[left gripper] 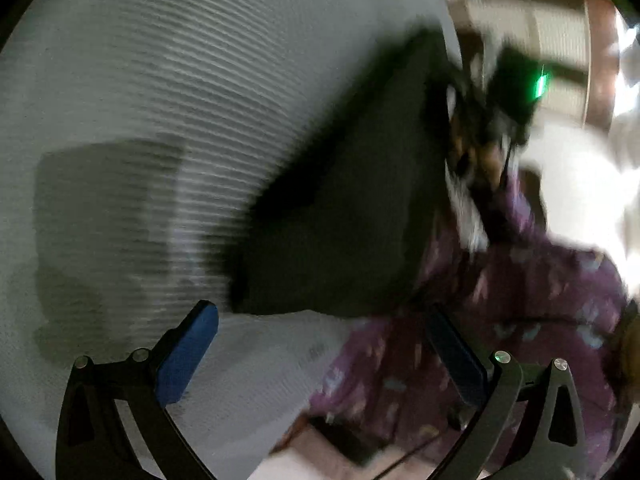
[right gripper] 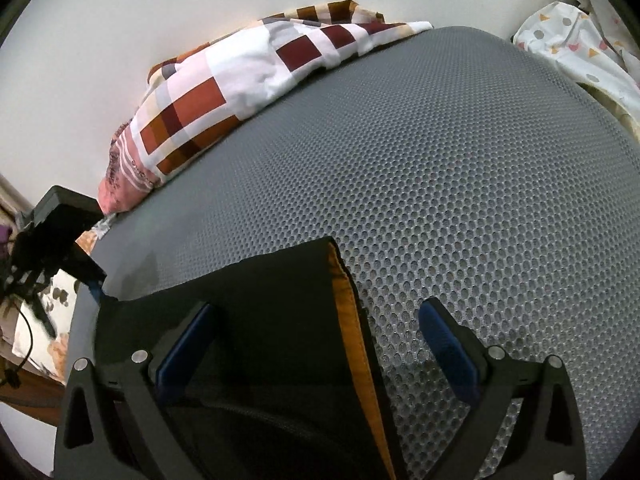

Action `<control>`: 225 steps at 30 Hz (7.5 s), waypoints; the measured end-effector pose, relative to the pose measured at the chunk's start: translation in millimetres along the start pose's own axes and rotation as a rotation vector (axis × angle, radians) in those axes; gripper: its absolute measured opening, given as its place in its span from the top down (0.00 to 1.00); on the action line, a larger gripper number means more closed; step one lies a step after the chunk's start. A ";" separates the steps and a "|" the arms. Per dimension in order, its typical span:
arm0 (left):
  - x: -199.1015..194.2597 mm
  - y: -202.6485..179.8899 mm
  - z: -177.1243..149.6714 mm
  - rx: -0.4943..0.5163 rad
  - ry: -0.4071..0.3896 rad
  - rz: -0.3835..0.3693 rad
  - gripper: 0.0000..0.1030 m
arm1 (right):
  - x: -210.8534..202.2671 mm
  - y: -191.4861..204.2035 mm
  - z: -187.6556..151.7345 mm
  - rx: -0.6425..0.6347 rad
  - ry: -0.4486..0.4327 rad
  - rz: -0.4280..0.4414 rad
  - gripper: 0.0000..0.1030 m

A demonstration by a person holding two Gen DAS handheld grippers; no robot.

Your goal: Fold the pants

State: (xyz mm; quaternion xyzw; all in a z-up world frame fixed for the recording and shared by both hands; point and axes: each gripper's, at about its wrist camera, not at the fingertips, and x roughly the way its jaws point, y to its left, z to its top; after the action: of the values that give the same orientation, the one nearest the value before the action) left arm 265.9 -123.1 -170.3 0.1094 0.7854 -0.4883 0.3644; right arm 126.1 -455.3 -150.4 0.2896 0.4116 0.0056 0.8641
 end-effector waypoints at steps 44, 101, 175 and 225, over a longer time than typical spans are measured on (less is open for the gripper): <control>113.5 -30.7 -116.3 -0.332 -1.078 -0.276 0.05 | -121.1 -119.7 -54.7 0.427 -0.093 0.384 0.00; 122.1 -21.4 -113.4 -0.298 -1.032 -0.156 0.04 | -117.8 -58.8 -86.2 0.218 0.134 0.296 0.84; 84.8 23.8 -138.9 -0.314 -1.138 -0.020 0.60 | -16.2 -12.2 -68.2 0.188 0.278 0.487 0.70; 97.9 -12.6 -133.7 -0.262 -1.019 0.633 0.07 | 24.0 64.7 -42.2 0.023 0.259 0.381 0.61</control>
State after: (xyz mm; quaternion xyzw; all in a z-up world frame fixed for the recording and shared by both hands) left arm 127.4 -34.3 -193.8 0.0444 0.4952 -0.2468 0.8318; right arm 126.6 -374.5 -155.5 0.3686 0.4571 0.2011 0.7841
